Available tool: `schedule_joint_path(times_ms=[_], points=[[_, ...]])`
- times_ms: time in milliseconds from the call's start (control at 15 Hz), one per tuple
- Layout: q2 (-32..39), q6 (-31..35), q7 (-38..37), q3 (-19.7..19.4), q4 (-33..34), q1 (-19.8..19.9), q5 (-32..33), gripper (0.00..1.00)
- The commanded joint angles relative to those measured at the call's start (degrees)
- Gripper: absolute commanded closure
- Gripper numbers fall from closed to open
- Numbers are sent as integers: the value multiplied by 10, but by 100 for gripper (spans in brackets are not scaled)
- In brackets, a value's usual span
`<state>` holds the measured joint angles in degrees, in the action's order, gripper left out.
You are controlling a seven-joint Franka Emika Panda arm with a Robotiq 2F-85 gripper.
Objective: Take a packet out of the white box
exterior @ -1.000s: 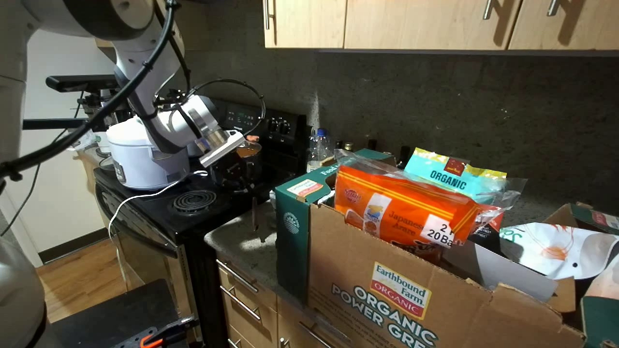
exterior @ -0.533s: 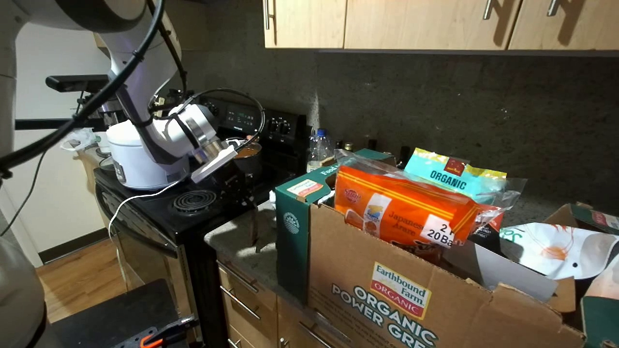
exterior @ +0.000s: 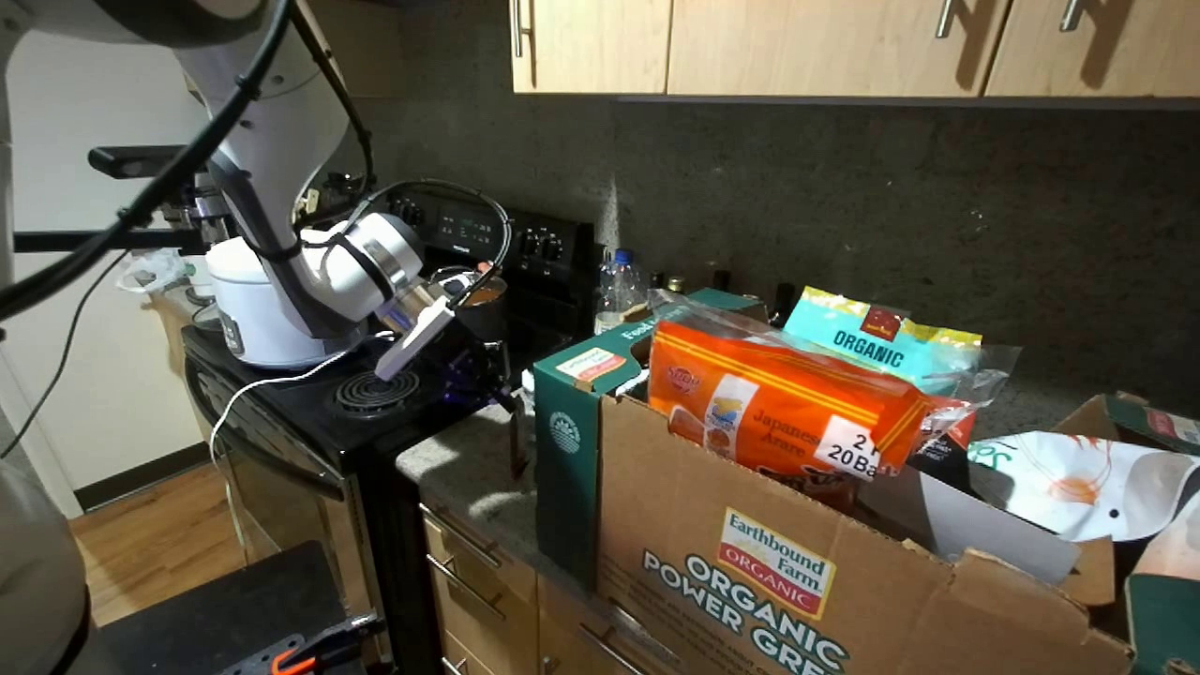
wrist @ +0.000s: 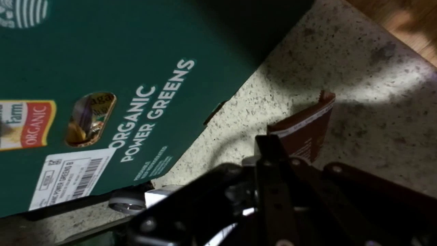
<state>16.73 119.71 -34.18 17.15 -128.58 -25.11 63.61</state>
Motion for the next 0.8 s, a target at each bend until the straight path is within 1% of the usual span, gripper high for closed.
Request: schedule_joint_path(times_ms=[0,333,733], points=[[-18,2,-49,-8,-19,11,46,100],[5,15,-70,-8,-7,28,88,100],[69,47,-90,-2,19,23,141,100]])
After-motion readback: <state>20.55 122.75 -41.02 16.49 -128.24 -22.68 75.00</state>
